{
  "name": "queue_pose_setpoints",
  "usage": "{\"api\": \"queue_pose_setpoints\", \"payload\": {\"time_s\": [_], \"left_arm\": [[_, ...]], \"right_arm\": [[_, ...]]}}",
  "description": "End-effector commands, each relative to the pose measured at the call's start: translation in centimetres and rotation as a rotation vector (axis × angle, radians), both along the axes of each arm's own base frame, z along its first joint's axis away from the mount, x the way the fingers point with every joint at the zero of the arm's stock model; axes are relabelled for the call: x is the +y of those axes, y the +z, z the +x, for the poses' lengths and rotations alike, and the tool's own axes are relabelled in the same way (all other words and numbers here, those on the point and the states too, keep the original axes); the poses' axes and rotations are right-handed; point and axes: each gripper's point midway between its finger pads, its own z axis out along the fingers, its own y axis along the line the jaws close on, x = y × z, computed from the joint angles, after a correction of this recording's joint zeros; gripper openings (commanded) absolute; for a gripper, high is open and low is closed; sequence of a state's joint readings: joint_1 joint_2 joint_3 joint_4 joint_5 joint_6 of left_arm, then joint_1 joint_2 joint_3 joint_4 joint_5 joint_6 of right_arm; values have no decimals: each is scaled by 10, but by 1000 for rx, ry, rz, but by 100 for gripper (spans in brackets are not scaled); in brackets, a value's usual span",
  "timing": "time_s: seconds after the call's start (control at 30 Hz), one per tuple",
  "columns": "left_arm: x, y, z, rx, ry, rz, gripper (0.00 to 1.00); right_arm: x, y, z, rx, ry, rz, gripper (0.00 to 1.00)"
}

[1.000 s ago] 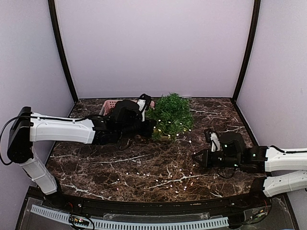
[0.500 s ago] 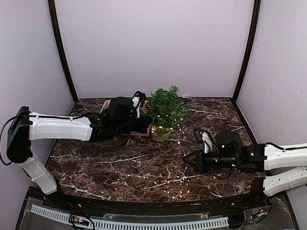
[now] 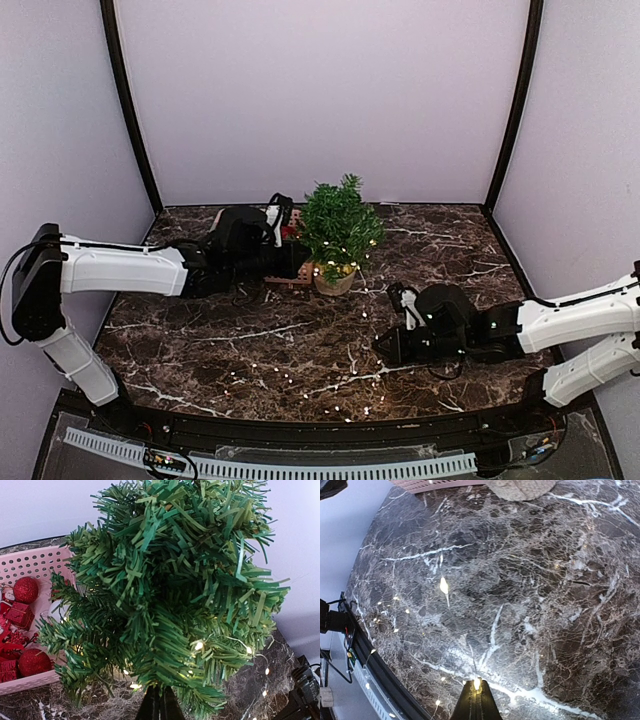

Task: Decorate the small christmas tree
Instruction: Wrap the side of the string light in the gap of the branches.

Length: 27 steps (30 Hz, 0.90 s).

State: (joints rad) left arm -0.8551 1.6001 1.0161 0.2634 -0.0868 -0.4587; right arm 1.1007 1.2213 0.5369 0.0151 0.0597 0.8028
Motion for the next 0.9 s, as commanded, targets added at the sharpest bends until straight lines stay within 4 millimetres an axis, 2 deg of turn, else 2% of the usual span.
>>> {"api": "queue_pose_setpoints", "payload": {"time_s": [0.0,0.33,0.57,0.63,0.87], "left_arm": [[8,14,-2,-14,0,-46,0],[14,14,2,-14,0,-55,0],[15,14,8,-23,-13,-54,0],[14,14,8,-28,-21,-52,2],[17,17,6,-40,-28,-43,26]], "right_arm": [[3,4,14,3,-110,23,0],[-5,-17,44,54,-221,10,0],[-10,-6,67,19,-236,9,0],[-10,-2,68,3,-224,-8,0],[-21,12,65,-21,-219,-35,0]]}}
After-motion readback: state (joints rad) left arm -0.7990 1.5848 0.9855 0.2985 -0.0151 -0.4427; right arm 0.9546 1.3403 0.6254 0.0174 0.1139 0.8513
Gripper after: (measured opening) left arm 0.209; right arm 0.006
